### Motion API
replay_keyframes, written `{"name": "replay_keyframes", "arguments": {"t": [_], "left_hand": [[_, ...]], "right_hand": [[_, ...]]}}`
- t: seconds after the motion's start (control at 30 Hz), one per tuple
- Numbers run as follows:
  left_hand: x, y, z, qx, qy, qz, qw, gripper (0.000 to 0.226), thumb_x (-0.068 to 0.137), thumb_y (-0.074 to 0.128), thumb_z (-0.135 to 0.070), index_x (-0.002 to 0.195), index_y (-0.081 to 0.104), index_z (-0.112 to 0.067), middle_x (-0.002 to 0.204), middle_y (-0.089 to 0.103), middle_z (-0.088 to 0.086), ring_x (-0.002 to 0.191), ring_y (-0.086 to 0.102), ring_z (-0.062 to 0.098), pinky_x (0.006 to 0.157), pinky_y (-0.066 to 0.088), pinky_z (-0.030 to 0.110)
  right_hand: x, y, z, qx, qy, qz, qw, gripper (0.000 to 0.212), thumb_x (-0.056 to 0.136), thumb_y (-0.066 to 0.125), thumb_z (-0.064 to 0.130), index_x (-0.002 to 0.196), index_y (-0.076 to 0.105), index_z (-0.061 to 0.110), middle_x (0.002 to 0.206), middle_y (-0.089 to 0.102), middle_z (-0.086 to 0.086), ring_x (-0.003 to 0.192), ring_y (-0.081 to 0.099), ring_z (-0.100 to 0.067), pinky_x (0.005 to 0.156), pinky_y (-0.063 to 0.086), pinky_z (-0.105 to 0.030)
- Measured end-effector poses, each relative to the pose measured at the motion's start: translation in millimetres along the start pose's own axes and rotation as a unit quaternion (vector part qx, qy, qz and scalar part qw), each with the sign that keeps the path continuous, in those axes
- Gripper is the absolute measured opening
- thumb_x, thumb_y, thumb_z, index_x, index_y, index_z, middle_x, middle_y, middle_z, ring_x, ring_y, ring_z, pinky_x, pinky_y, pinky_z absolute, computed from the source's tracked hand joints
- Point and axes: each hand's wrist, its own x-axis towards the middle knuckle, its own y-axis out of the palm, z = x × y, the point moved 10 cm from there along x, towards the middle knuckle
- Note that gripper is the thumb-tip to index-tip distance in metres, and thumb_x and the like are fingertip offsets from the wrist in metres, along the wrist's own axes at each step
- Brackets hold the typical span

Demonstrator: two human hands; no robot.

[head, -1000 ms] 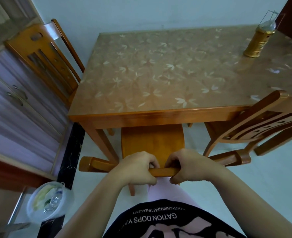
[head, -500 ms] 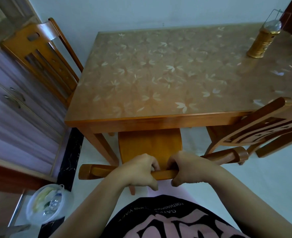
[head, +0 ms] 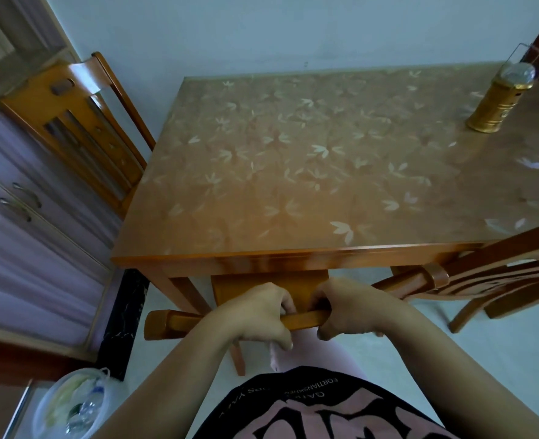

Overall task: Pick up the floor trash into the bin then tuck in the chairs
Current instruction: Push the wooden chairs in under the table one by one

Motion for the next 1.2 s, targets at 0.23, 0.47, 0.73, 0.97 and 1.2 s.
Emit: {"name": "replay_keyframes", "arguments": {"t": [0.23,0.47,0.73,0.97,1.2], "left_hand": [[21,-5,-17,0.018,0.021,-0.003,1.0,0.027,0.069,0.076,-0.016,0.091,0.061,-0.02,0.078,0.056,-0.005,0.056,0.048,0.009,0.049,0.036,0.023],[39,-15,-20,0.023,0.021,-0.003,1.0,0.027,0.071,0.076,-0.017,0.091,0.06,-0.023,0.086,0.06,-0.001,0.064,0.057,0.012,0.052,0.043,0.025],[53,-31,-26,0.04,0.035,0.021,0.998,0.027,0.071,0.075,-0.012,0.094,0.062,-0.019,0.087,0.069,0.006,0.068,0.061,0.019,0.056,0.047,0.03],[66,-58,-25,0.038,0.041,0.003,0.998,0.031,0.07,0.078,-0.011,0.097,0.063,-0.015,0.089,0.069,0.006,0.081,0.067,0.027,0.07,0.058,0.043],[70,-59,-20,0.038,0.037,0.009,0.999,0.033,0.067,0.082,-0.023,0.093,0.062,-0.022,0.09,0.062,-0.003,0.085,0.066,0.026,0.074,0.057,0.044]], "right_hand": [[3,-14,-21,0.018,0.02,-0.009,1.0,0.027,0.077,0.068,0.013,0.103,0.062,0.009,0.061,0.05,0.001,0.035,0.043,-0.003,0.031,0.033,-0.01],[16,-28,-31,-0.028,0.023,-0.036,0.999,0.025,0.074,0.07,0.022,0.098,0.066,0.018,0.07,0.057,0.003,0.057,0.049,-0.01,0.052,0.041,-0.022],[28,-42,-37,-0.014,0.032,-0.065,0.997,0.022,0.07,0.071,0.024,0.091,0.064,0.026,0.087,0.064,0.001,0.073,0.056,-0.014,0.062,0.046,-0.027],[47,-59,-35,0.013,0.037,-0.077,0.996,0.03,0.072,0.071,0.021,0.101,0.066,0.022,0.087,0.067,-0.001,0.076,0.061,-0.016,0.068,0.051,-0.029],[52,-57,-39,0.029,0.036,-0.057,0.997,0.032,0.071,0.074,0.019,0.102,0.067,0.023,0.088,0.067,-0.001,0.075,0.063,-0.015,0.07,0.057,-0.031]]}}
